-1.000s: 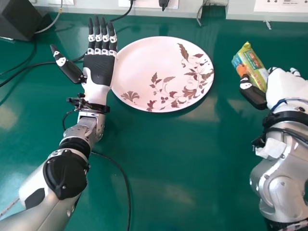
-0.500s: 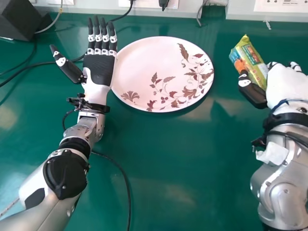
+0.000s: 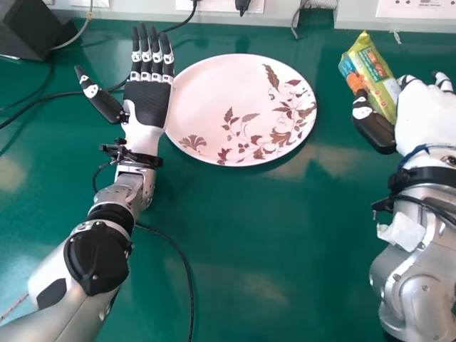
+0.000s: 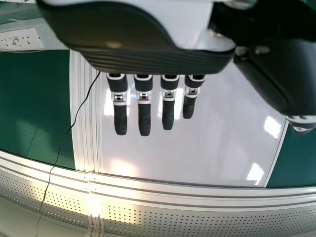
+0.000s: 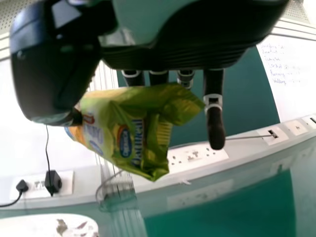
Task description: Pick up biscuit and place it in the plate
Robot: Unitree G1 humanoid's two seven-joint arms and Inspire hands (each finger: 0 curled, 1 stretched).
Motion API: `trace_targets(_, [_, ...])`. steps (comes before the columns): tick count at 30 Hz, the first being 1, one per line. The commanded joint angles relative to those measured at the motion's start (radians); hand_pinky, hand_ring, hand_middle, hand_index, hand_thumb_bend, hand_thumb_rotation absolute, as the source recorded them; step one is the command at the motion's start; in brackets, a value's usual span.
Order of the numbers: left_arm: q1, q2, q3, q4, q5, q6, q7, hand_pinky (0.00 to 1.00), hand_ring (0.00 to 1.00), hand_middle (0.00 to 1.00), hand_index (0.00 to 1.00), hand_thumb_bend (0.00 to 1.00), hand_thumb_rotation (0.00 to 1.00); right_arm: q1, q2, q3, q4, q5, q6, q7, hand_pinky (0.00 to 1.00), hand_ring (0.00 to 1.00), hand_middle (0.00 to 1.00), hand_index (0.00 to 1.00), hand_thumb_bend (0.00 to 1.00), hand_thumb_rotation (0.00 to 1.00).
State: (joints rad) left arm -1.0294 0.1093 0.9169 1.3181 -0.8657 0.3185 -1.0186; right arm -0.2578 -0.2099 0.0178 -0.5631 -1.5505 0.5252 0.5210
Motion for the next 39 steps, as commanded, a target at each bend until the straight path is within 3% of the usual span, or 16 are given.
trace_targets(1, [0.009, 0.005, -0.012, 0.004, 0.009, 0.004, -0.012, 0.75, 0.82, 0.9, 0.98, 0.99, 0.21, -0.001, 0.008, -0.008, -0.021, 0.004, -0.013, -0.024, 0.27, 0.42, 0.48, 0.49, 0.5, 0.0])
trace_targets(10, [0.009, 0.003, -0.013, 0.005, 0.01, 0.003, -0.012, 0.73, 0.8, 0.89, 0.97, 1.0, 0.21, -0.006, 0.011, -0.014, -0.019, 0.03, -0.05, -0.069, 0.28, 0.42, 0.48, 0.49, 0.5, 0.0])
trace_targets(18, [0.008, 0.0, -0.01, 0.006, 0.007, -0.004, 0.0, 0.79, 0.82, 0.91, 1.0, 0.98, 0.2, -0.021, 0.016, -0.018, -0.017, 0.054, -0.063, -0.075, 0.27, 0.42, 0.48, 0.49, 0.5, 0.0])
trace_targets(39, [0.007, -0.002, -0.011, 0.005, 0.009, -0.009, 0.012, 0.84, 0.83, 0.91, 0.98, 0.99, 0.17, -0.03, -0.012, -0.016, -0.016, 0.173, -0.138, -0.128, 0.26, 0.42, 0.48, 0.49, 0.5, 0.0])
